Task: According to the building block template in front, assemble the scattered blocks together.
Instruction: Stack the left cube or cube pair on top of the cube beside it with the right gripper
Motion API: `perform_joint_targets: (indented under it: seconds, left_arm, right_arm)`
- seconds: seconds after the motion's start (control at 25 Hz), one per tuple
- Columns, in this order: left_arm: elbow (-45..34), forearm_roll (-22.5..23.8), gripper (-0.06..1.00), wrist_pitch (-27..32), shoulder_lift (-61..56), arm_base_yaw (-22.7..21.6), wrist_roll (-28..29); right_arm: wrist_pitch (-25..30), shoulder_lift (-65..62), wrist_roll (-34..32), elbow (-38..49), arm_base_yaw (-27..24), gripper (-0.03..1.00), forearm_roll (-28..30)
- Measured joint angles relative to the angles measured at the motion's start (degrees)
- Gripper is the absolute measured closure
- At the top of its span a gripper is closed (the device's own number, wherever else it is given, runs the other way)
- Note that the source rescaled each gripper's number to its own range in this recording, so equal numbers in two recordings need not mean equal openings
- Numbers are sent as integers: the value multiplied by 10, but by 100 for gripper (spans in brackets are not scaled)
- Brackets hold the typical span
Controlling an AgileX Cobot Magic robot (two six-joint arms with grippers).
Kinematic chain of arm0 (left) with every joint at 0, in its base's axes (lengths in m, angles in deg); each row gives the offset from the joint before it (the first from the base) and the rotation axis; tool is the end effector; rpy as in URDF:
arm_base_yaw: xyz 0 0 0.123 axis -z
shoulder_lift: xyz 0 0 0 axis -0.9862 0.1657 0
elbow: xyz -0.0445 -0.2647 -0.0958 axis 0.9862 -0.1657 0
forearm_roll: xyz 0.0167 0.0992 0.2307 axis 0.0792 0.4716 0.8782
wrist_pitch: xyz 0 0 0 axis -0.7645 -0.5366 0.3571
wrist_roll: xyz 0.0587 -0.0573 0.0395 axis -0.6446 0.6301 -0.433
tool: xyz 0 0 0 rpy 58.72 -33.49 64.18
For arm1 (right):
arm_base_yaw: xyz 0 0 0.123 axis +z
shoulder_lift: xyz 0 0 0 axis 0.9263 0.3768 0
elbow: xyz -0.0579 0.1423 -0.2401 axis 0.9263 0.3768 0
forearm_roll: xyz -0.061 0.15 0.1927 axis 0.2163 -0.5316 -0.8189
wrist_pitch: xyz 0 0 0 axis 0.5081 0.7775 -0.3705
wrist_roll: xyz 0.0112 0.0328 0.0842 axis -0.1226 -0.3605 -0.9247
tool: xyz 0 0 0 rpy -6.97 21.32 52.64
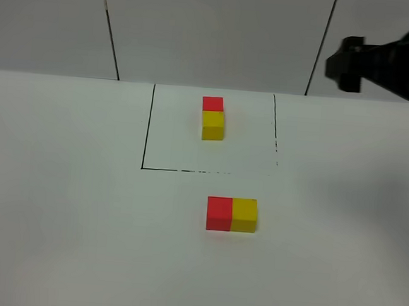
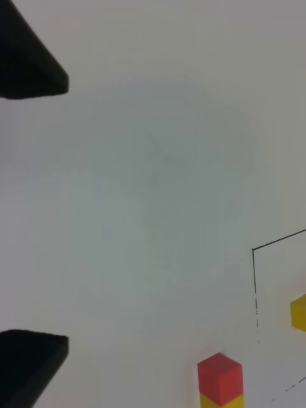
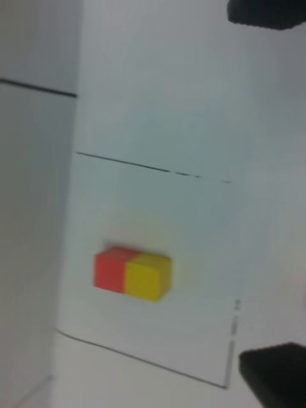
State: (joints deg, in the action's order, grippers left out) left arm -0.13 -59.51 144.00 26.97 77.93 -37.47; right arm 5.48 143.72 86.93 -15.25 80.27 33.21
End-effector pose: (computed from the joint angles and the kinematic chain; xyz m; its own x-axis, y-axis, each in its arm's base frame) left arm -0.0074 -0.0159 0.2782 -0.4455 0.0352 -0.8946 0.1338 0.9906 -0.0276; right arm 0.3025 0.0719 0.3669 -0.5321 -0.0222 -0.8464 -0.2140 0.9707 0.1091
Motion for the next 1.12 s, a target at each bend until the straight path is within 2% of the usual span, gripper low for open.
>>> perform_joint_targets:
  seconds: [0.12,0.44,0.6,0.76,0.84,0.92,1.0,1.12]
  left_arm:
    - [0,0,37,0,0,0,0]
    - [0,0,38,0,0,0,0]
    - [0,0,38,0,0,0,0]
    - [0,0,38,0,0,0,0]
    - [0,0,38,0,0,0,0]
    - [0,0,38,0,0,0,0]
    - [0,0,38,0,0,0,0]
    - [0,0,38,0,0,0,0]
  right_arm:
    - [-73,-100,-46,98,-20,-3,2]
    - [-195,-280,-119,296,-25,-3,4]
    - [-227,-303,-120,332,-25,0,4]
    - [-250,-304,-121,334,-25,8,4]
    - [-250,-302,-114,332,-25,10,14]
    - [-224,-290,-98,315,-25,11,35]
    - [-172,-261,-74,276,-19,10,61]
    - [-88,-190,-24,195,10,3,107]
